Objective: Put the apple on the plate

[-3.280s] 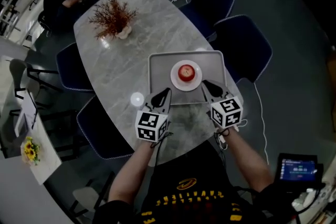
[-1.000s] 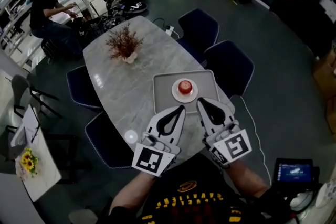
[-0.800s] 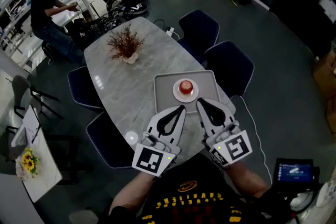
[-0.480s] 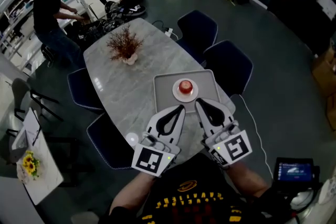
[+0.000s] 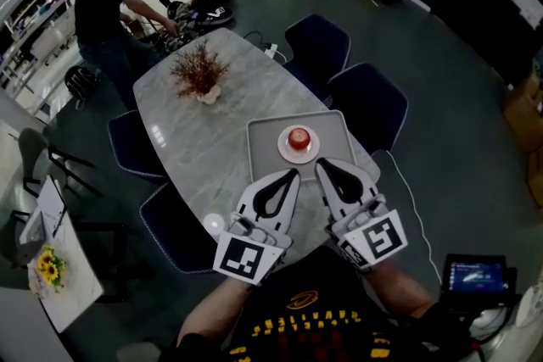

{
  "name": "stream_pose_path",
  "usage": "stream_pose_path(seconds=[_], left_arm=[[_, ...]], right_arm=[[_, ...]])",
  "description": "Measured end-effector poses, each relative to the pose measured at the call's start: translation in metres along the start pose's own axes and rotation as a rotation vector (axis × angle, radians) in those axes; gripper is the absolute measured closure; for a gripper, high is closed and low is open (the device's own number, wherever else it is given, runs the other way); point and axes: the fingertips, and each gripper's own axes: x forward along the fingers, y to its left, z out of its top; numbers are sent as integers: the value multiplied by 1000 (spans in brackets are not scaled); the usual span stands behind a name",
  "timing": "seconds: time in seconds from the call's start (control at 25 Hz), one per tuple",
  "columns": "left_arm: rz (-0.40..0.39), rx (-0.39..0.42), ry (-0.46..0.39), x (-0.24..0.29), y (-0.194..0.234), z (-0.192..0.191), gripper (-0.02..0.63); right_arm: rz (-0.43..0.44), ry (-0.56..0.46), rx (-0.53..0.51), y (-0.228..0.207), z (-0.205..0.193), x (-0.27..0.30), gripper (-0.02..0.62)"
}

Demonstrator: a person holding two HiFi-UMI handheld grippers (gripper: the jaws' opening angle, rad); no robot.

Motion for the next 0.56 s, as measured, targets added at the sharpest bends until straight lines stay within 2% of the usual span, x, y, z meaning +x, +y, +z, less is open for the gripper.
stream_pose_path(seconds=[0.32, 0.56], left_arm=[[2, -2, 2, 4, 1, -2, 604], [10, -3, 10, 30, 6, -5, 604]], right_arm=[[-5, 3, 1, -4, -2, 0, 589], [-7, 8, 7, -31, -5, 6, 589]])
